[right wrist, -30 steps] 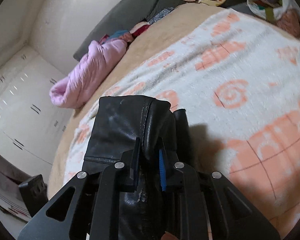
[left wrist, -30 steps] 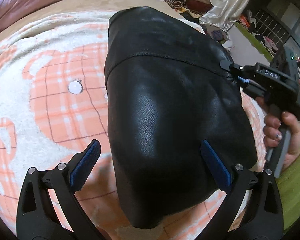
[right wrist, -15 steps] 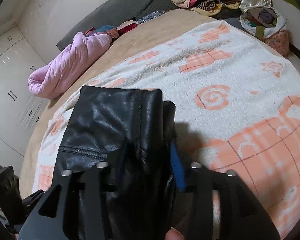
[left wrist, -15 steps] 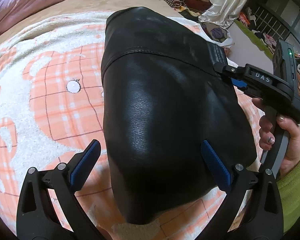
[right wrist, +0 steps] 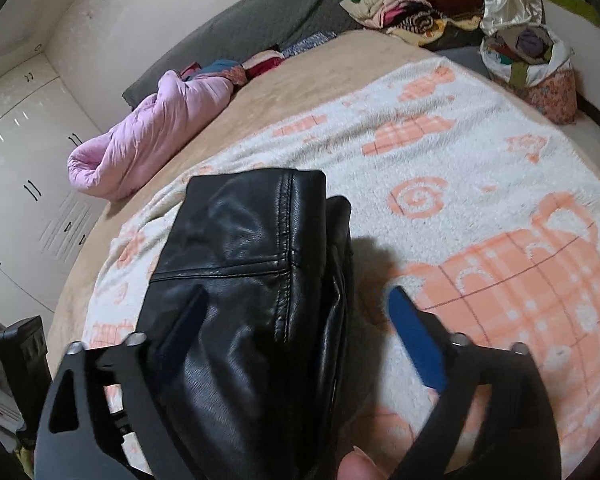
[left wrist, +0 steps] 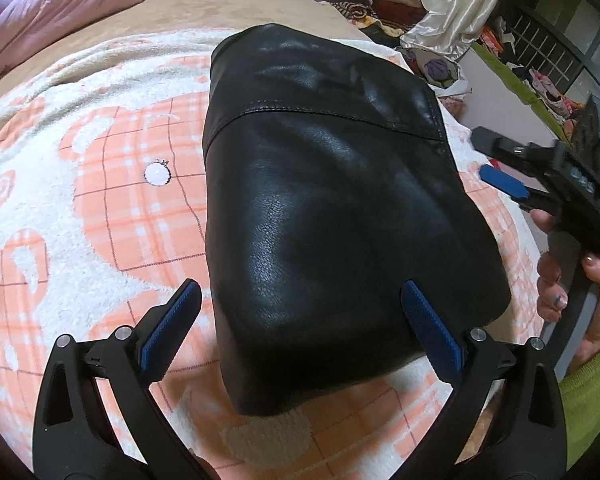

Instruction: Fold large clothes

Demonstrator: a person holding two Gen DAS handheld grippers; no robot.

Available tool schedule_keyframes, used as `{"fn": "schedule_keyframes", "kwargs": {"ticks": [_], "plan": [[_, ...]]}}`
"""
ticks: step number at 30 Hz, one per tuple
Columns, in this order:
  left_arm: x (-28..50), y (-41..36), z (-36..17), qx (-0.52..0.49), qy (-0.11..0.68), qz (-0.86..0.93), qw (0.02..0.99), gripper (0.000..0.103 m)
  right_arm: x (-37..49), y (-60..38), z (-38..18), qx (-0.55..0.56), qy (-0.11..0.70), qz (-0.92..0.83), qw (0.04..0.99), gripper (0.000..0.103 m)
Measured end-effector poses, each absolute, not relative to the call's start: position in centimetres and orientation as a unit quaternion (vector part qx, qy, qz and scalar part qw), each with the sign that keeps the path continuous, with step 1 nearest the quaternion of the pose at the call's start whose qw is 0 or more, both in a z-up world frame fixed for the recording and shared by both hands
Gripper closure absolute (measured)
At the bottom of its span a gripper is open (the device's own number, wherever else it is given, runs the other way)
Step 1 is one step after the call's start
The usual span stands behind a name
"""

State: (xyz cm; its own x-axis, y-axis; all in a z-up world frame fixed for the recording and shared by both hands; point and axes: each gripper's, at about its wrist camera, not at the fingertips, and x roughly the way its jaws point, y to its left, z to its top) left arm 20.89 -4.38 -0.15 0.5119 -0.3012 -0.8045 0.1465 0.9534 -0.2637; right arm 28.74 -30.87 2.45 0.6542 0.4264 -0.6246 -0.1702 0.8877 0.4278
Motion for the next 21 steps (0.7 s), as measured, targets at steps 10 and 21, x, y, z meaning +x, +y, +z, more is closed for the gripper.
{"fn": "schedule_keyframes", "kwargs": {"ticks": [10,21], "plan": [[17.7,-4.5,2.6,-0.073,0.443,-0.130,0.884,0.010,22.6,-30.9,5.9,0.153,0.328,0.184,0.914,0.005],[12.1,-3.5,3.8,-0.070,0.398,-0.121,0.907,0.010,13.6,-29.0,6.8,0.096,0.273,0.176,0.941,0.004]]}}
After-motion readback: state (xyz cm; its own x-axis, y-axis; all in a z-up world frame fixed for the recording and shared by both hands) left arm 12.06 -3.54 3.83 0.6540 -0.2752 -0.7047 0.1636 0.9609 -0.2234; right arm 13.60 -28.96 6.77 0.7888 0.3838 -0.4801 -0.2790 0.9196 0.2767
